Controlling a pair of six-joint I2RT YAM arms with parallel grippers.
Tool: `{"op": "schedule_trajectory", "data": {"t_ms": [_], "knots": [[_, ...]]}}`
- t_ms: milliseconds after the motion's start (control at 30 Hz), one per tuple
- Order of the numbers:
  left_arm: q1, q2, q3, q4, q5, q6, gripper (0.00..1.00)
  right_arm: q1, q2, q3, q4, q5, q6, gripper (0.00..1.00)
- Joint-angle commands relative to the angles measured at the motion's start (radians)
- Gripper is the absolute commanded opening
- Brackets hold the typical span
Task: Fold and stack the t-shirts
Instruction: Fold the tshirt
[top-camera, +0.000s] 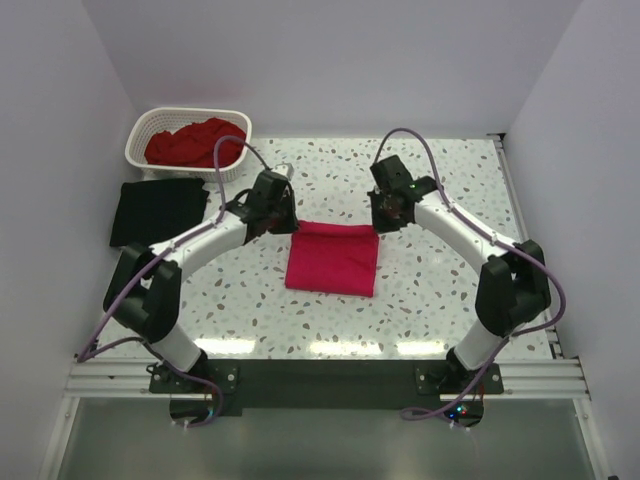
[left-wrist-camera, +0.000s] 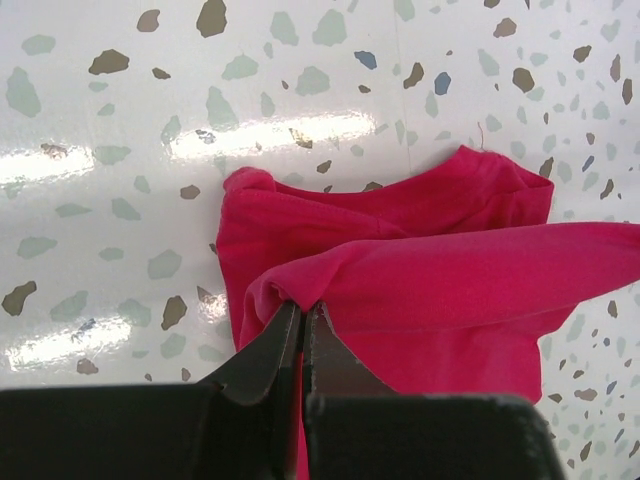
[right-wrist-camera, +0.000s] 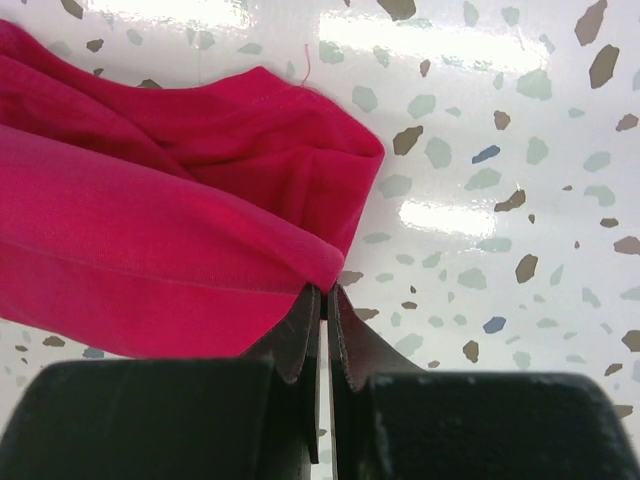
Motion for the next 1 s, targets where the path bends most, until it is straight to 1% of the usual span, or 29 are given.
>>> {"op": "schedule_trajectory", "data": {"t_ms": [0,100,200,267,300,400,433,467,500,567,600,667,700,733,767,833,867,900,967], "knots": [[0.002,-0.013,-0.017,0.077,0.006,0.031,0.00,-0.008,-0.032,-0.034,0.023,0.080,0.030,0.00],[0.002,0.038,0.006,0.084,0.026,0.034,0.01,-0.018,0.007,-0.040,0.025,0.092,0.035,0.00],[0.002,0.092,0.034,0.089,0.014,0.034,0.04,-0.030,0.031,-0.067,0.080,0.083,0.039,0.00],[0.002,0.118,0.048,0.100,0.014,0.031,0.08,-0.039,0.067,-0.069,0.089,0.087,0.048,0.00],[0.002,0.124,0.057,0.112,-0.013,0.032,0.09,-0.042,0.077,-0.070,0.091,0.092,0.050,0.00],[0.002,0.148,0.081,0.124,-0.020,0.037,0.18,-0.053,0.096,-0.083,0.107,0.103,0.062,0.00],[0.002,0.151,0.087,0.124,-0.021,0.041,0.28,-0.054,0.093,-0.075,0.104,0.116,0.067,0.05],[0.002,0.147,0.092,0.121,-0.021,0.044,0.33,-0.056,0.087,-0.070,0.091,0.124,0.068,0.10],[0.002,0.138,0.092,0.112,-0.023,0.046,0.41,-0.056,0.077,-0.057,0.083,0.136,0.067,0.21],[0.001,0.083,0.075,0.109,-0.030,0.041,0.48,-0.056,0.032,-0.049,0.077,0.158,0.061,0.31],[0.001,0.058,0.043,0.115,-0.044,0.031,0.54,-0.056,0.007,-0.053,0.083,0.156,0.050,0.38],[-0.001,-0.040,-0.006,0.135,-0.052,0.023,0.64,-0.056,-0.068,-0.069,0.127,0.111,0.036,0.45],[-0.004,-0.075,-0.065,0.167,-0.047,0.018,0.71,-0.054,-0.093,-0.096,0.147,0.082,0.022,0.51],[-0.009,-0.135,-0.095,0.187,-0.041,0.018,0.74,-0.056,-0.117,-0.112,0.199,0.045,0.018,0.53],[-0.012,-0.160,-0.124,0.207,-0.029,0.021,0.74,-0.056,-0.165,-0.133,0.231,-0.041,0.013,0.55],[-0.025,-0.195,-0.201,0.278,0.040,0.037,0.75,-0.058,-0.200,-0.204,0.335,-0.142,0.013,0.56],[-0.032,-0.195,-0.236,0.331,0.072,0.046,0.74,-0.058,-0.220,-0.228,0.369,-0.246,0.016,0.56],[-0.051,-0.183,-0.250,0.348,0.131,0.069,0.70,-0.058,-0.225,-0.269,0.402,-0.290,0.021,0.56],[-0.075,-0.159,-0.270,0.388,0.173,0.080,0.65,-0.059,-0.223,-0.305,0.489,-0.368,0.024,0.53]]}}
